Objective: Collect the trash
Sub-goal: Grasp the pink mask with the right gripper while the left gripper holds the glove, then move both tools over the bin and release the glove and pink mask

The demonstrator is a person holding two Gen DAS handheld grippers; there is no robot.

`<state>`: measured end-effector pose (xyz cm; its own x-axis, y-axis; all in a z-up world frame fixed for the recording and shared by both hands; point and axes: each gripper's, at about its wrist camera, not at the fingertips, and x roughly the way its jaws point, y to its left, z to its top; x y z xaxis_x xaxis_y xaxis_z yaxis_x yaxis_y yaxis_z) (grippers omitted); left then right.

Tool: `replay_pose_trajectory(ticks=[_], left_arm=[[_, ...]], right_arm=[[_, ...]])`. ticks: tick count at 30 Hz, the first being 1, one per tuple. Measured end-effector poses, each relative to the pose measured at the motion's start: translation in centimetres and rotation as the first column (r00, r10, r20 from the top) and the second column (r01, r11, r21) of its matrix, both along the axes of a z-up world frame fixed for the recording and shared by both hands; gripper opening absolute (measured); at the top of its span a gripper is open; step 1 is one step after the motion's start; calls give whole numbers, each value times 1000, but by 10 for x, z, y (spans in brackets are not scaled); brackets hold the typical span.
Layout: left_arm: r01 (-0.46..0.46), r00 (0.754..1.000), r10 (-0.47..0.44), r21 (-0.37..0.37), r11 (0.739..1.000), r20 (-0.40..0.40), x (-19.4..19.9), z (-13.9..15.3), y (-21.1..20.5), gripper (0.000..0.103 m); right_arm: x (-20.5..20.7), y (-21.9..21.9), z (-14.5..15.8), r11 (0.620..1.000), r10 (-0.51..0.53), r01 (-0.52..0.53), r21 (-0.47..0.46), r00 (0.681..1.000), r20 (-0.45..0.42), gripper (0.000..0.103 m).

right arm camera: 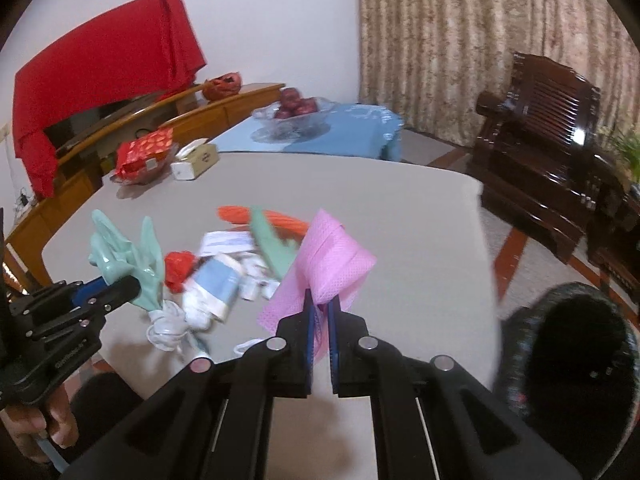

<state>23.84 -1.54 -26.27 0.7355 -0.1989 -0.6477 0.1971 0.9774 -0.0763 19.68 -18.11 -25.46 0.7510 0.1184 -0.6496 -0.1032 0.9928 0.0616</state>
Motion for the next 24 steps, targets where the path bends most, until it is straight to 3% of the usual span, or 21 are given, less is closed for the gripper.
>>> replay_pose_trajectory(ticks=[10, 16, 24], left_arm=[[141, 990, -141, -21, 990, -18, -29, 3, -140, 19], [253, 967, -255, -64, 965, -18, -47, 5, -228, 19], [342, 938, -344, -70, 937, -35, -56, -8, -312, 19]], right_arm=[[-51, -126, -3, 985, -170, 170, -15, 985, -16, 6], [-79, -201, -7, 964, -266, 265, -27, 964, -19, 6], [-102, -270, -27, 935, -356, 355, -25, 934, -44, 6]])
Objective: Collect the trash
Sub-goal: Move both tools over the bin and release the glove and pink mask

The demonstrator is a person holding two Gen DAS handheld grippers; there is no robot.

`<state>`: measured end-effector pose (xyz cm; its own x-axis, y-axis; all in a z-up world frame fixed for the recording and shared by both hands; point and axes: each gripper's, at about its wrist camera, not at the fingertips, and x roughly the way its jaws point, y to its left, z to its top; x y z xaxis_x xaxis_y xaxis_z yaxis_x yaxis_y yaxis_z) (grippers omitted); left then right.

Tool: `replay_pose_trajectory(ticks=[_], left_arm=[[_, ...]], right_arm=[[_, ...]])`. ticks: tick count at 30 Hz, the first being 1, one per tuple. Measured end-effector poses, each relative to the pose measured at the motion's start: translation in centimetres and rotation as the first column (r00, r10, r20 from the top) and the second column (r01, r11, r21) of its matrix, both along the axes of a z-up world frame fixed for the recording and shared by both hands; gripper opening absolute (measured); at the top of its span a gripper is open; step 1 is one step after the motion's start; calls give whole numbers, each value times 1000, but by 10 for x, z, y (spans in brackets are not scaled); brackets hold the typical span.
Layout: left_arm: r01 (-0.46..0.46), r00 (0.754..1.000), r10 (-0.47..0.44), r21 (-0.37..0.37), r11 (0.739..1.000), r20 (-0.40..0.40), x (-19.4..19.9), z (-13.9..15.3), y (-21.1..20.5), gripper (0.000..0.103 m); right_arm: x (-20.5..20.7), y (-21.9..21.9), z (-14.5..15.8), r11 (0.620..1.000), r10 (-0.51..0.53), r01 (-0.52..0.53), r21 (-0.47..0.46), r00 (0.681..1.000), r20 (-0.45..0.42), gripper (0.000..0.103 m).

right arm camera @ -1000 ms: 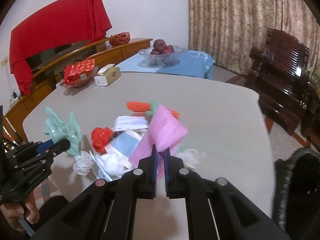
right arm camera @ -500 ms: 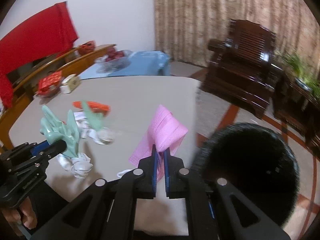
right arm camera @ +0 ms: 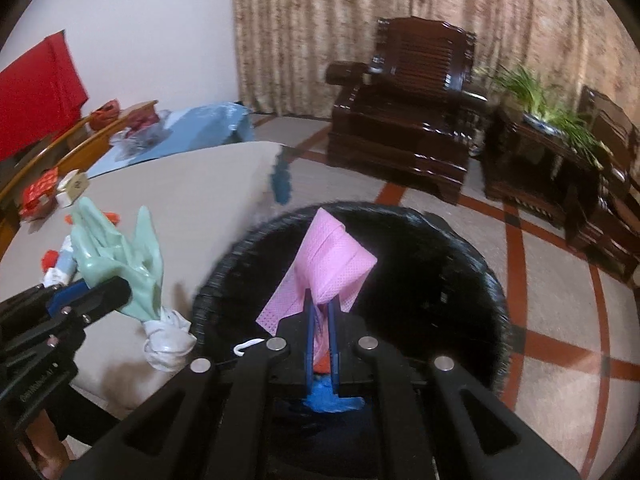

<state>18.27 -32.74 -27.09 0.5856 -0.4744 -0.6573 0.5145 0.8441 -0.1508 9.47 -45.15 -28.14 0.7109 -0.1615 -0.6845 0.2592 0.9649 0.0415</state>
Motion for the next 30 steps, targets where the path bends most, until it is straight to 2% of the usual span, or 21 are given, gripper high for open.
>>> replay_pose_trajectory(ticks=[6, 7, 8, 9, 14, 16, 19, 21, 24, 28, 30], left_arm=[[40, 999, -39, 34, 999, -20, -2, -20, -34, 24], [40, 999, -39, 50, 998, -16, -1, -25, -40, 28], [41, 999, -40, 55, 998, -15, 0, -27, -40, 32], [44, 999, -43, 64, 997, -14, 1, -30, -43, 44], [18, 1000, -17, 76, 997, -15, 0, -29, -46, 48], [-18, 1000, 19, 85, 996, -14, -1, -24, -40, 56], [-64, 997, 66, 81, 995, -31, 1, -20, -26, 57], [-106, 994, 109, 90, 990, -28, 2, -19, -11, 60], [-155, 987, 157, 106, 982, -13, 2, -17, 18, 66], [-277, 961, 278, 150, 949, 15, 9, -21, 80, 71], [-375, 925, 379, 177, 910, 12, 19, -29, 122, 72]], right_arm=[[-5, -33, -30, 998, -45, 46, 38, 998, -40, 8], [-5, -37, -34, 998, -47, 49, 42, 998, -47, 10], [-4, -40, -38, 998, -47, 49, 45, 997, -58, 17], [-3, -43, -43, 997, -50, 54, 48, 996, -72, 23], [-4, -48, -52, 998, -35, 40, 55, 995, -96, 23], [-5, -50, -52, 998, -36, 41, 54, 994, -101, 23], [-7, -44, -46, 999, -21, 26, 46, 995, -96, 26], [-5, -39, -38, 999, -7, 10, 40, 997, -78, 34], [-4, -21, -27, 999, 23, -22, 29, 999, -43, 39], [7, 22, -15, 994, 91, -92, 54, 996, 12, 50], [14, 44, -12, 990, 126, -127, 60, 992, 29, 52]])
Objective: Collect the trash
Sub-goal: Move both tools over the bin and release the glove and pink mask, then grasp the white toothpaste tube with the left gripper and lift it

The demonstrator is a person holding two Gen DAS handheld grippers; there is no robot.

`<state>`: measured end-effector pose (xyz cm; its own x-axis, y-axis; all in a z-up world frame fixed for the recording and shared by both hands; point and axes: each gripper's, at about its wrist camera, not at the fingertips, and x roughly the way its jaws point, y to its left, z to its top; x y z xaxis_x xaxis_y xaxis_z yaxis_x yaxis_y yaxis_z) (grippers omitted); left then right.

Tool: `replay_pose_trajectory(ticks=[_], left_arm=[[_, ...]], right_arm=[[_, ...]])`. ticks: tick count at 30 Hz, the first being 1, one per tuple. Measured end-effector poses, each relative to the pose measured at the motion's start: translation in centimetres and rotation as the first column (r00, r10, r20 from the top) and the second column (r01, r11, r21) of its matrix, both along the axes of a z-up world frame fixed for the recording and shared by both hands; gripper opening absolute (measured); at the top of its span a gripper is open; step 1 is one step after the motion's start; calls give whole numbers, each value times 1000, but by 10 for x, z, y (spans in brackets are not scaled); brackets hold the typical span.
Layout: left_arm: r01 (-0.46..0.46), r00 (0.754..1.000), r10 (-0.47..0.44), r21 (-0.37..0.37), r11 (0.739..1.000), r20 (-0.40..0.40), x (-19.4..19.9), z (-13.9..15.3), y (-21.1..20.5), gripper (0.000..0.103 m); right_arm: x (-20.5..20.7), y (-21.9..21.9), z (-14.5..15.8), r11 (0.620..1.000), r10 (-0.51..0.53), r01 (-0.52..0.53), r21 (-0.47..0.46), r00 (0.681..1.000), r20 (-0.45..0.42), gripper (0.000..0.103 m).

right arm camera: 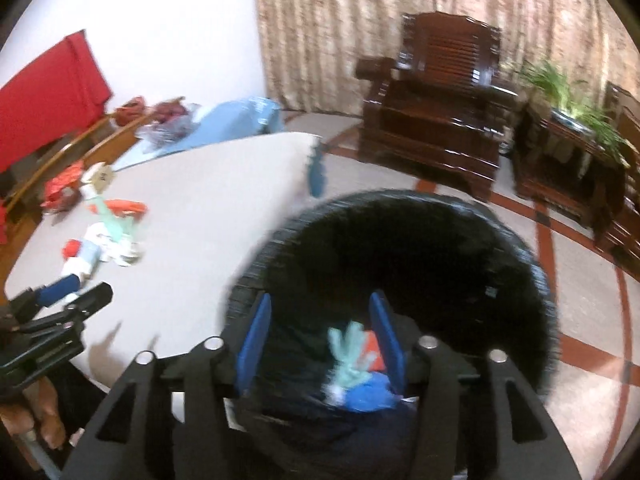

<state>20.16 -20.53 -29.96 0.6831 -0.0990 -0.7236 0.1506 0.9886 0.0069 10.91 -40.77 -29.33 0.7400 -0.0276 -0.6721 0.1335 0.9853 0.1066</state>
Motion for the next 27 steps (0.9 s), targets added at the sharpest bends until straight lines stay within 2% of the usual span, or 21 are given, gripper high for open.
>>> replay_pose_trajectory(ticks=[2, 4, 9, 14, 21, 26, 27], left_arm=[[-104, 995, 104, 20, 994, -1, 6, -6, 36, 72], [-208, 978, 209, 37, 977, -4, 15, -14, 73, 72], [-353, 935, 354, 49, 934, -12, 30, -26, 134, 73], [-391, 920, 392, 59, 919, -21, 42, -40, 148, 74], [-402, 911, 407, 73, 913, -64, 57, -62, 163, 75], [-419, 896, 428, 90, 903, -122, 65, -77, 187, 67], [-425, 891, 434, 94, 900, -133, 67, -79, 194, 58]], right_arm=[[10, 24, 1, 999, 42, -42, 1, 999, 5, 52], [21, 52, 3, 996, 94, -94, 8, 995, 14, 52], [43, 112, 5, 980, 198, -198, 6, 980, 23, 53], [61, 163, 1, 960, 279, -279, 0, 960, 10, 53], [78, 190, -12, 950, 313, -313, 9, 949, -30, 53], [91, 205, -25, 951, 310, -308, 41, 949, -50, 53], [94, 208, -27, 951, 309, -306, 51, 950, -53, 53]])
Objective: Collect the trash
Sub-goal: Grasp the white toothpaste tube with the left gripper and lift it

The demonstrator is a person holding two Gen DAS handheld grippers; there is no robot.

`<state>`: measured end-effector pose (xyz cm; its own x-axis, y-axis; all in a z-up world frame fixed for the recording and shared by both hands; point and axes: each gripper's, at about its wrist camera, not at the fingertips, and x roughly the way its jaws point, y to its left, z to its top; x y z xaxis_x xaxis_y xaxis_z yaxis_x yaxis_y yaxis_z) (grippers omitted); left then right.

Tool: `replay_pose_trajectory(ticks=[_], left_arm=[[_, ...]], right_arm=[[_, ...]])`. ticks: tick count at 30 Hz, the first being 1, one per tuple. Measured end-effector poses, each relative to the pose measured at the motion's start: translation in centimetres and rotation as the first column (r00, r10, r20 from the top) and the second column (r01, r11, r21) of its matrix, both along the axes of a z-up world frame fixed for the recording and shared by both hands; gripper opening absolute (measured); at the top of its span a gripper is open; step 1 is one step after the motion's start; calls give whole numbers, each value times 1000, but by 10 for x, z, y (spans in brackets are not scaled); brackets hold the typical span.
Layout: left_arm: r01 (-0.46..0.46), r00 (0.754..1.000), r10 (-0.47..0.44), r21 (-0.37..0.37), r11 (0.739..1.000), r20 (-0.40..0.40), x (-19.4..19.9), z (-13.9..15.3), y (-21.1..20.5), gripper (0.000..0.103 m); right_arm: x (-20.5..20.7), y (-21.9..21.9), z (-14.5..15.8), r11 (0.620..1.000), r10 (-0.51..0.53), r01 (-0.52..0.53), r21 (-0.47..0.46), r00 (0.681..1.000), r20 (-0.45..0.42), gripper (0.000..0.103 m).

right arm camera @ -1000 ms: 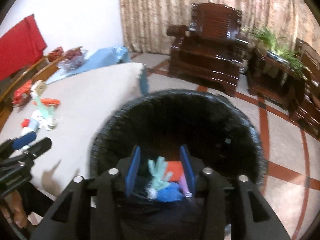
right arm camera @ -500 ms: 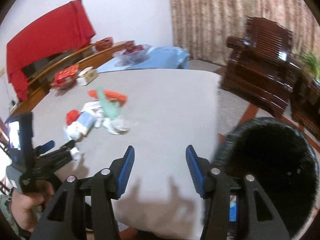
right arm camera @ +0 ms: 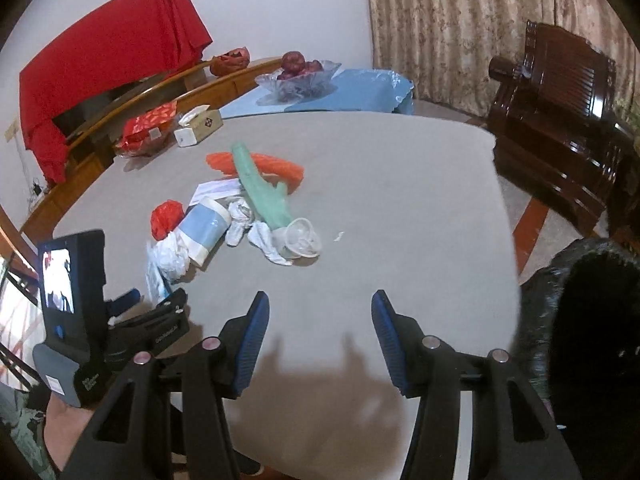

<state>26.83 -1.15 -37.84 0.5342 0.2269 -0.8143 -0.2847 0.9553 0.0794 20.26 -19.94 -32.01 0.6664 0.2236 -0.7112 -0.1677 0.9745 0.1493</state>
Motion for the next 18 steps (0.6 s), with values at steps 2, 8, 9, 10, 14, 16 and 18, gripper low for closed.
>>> replay_pose_trajectory(ticks=[2, 8, 9, 10, 14, 16, 18], left_arm=[[0, 1000, 0, -13, 1000, -7, 0, 0, 12, 54], [82, 997, -82, -18, 996, 7, 5, 12, 39, 21], [105, 994, -105, -25, 994, 19, 5, 17, 45, 21], [115, 993, -114, -25, 993, 31, 5, 19, 47, 21], [152, 983, -152, 7, 988, 99, -1, 36, 60, 20], [147, 978, -146, 7, 989, 147, -6, 48, 65, 20], [140, 973, -139, 4, 990, 186, -7, 59, 66, 20]], right_arm=[[4, 6, -3, 1000, 0, 1, 11, 1000, -7, 53], [15, 33, -9, 999, 36, -36, 11, 999, -14, 53], [16, 35, -9, 999, 39, -39, 10, 999, -12, 53], [18, 38, -9, 999, 43, -43, 10, 999, -10, 53], [26, 45, -8, 999, 46, -46, 6, 999, -2, 53], [30, 48, -7, 999, 47, -47, 1, 999, 7, 53], [36, 52, -7, 999, 47, -47, -5, 999, 12, 53]])
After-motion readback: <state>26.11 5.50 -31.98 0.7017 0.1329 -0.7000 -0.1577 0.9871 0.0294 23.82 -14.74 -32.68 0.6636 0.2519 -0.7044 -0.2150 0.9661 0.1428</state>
